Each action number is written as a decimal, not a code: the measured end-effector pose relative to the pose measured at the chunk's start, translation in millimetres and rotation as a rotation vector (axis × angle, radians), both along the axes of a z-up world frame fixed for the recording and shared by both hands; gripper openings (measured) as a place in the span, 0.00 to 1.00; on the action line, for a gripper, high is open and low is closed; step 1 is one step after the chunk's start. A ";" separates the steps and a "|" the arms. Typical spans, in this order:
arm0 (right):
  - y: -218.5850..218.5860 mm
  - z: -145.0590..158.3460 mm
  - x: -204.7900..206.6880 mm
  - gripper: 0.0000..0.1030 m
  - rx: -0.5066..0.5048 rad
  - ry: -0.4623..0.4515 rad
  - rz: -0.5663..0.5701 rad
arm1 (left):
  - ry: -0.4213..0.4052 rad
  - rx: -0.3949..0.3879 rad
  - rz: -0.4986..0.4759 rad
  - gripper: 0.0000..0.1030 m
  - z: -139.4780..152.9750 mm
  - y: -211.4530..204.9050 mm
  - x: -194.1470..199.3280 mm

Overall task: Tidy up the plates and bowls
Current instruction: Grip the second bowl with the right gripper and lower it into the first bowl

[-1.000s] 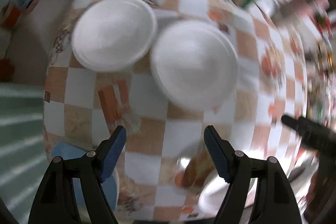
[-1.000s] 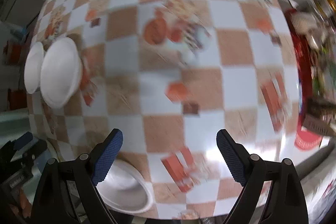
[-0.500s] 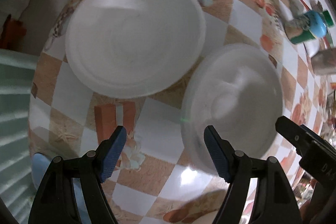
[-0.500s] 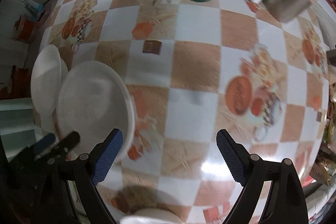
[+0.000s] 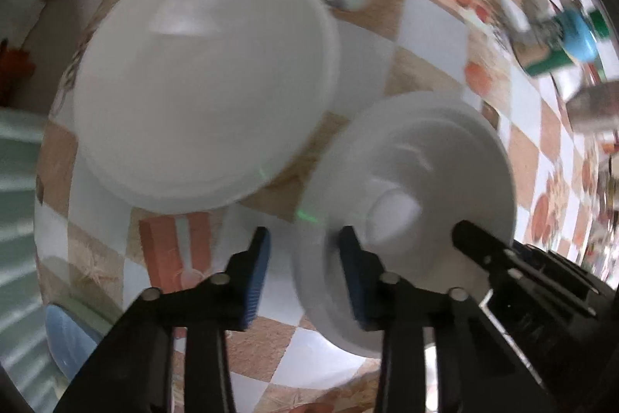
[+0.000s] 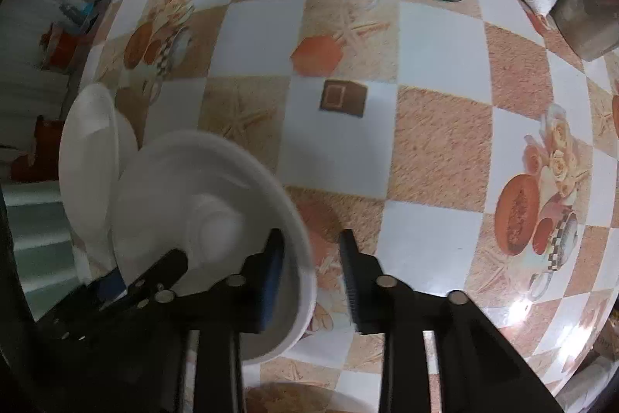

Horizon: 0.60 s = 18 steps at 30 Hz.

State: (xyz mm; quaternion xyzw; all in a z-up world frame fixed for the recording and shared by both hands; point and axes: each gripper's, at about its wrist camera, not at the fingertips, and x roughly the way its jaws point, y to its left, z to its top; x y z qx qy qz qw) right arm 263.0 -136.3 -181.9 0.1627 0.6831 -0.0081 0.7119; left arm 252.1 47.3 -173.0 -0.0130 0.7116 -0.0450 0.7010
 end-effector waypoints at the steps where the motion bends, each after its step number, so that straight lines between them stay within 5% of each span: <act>1: 2.5 -0.8 -2.9 0.16 0.005 0.001 0.018 | 0.004 -0.005 -0.019 0.31 -0.1 -3.8 -2.2; 14: -9.2 -11.0 -99.1 0.16 0.108 0.055 -0.054 | -0.026 0.034 -0.307 0.39 -0.8 -45.5 -38.4; 18: -2.9 -10.2 -102.3 0.16 0.103 0.062 -0.058 | -0.015 0.017 -0.316 0.28 0.5 -56.6 -29.8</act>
